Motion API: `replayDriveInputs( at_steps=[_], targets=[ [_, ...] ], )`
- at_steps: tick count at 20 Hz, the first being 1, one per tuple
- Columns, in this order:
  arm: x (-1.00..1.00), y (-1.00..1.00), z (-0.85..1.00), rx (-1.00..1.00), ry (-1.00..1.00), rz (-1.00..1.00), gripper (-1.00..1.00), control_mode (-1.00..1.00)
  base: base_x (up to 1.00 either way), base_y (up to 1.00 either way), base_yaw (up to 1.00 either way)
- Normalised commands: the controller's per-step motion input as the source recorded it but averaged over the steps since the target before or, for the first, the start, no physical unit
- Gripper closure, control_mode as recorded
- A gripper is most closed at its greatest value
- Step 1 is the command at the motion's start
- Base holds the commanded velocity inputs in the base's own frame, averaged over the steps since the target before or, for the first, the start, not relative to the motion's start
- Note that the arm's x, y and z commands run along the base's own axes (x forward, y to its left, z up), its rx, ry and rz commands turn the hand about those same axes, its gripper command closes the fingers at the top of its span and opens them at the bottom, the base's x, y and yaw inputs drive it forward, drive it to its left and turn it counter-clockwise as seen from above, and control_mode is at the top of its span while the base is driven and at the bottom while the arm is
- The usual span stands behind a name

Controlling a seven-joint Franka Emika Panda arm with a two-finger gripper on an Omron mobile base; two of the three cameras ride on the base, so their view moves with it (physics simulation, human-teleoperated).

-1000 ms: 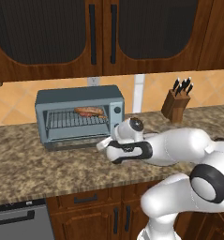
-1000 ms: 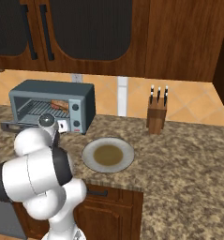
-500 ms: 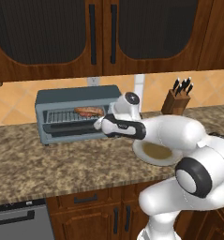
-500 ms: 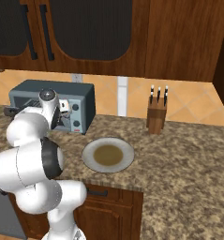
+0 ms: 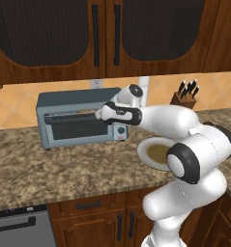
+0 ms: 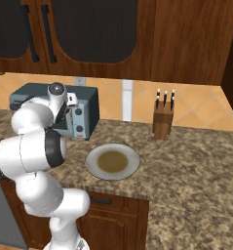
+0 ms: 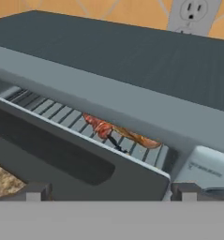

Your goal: Pick up the kebab skewer and baguette bread, and place them inside the toaster oven. Close the toaster oven door and start by setting the timer.

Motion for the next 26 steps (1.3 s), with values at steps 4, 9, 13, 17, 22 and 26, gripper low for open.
replayDriveInputs(
  at_steps=[4, 9, 13, 17, 22, 26],
  targets=[
    [0.36, 0.0, -0.01, 0.04, 0.0, 0.0, -1.0, -1.0, 0.0, 0.0, 0.0],
    [0.29, 0.0, -0.13, 0.03, 0.0, 0.0, -1.0, -1.0, 0.0, 0.0, 0.0],
    [0.23, 0.0, -0.27, 0.03, 0.0, 0.0, -1.0, -1.0, 0.0, 0.0, 0.0],
    [0.26, 0.0, -0.42, 0.0, -0.05, 0.0, -1.0, -1.0, 0.0, 0.0, 0.0],
    [0.13, 0.0, -0.29, 0.0, -0.15, 0.0, -1.0, -1.0, 0.0, 0.0, 0.0],
    [-0.12, 0.0, 0.18, 0.0, -0.09, -0.03, -1.0, -1.0, 0.0, 0.0, 0.0]
  ],
)
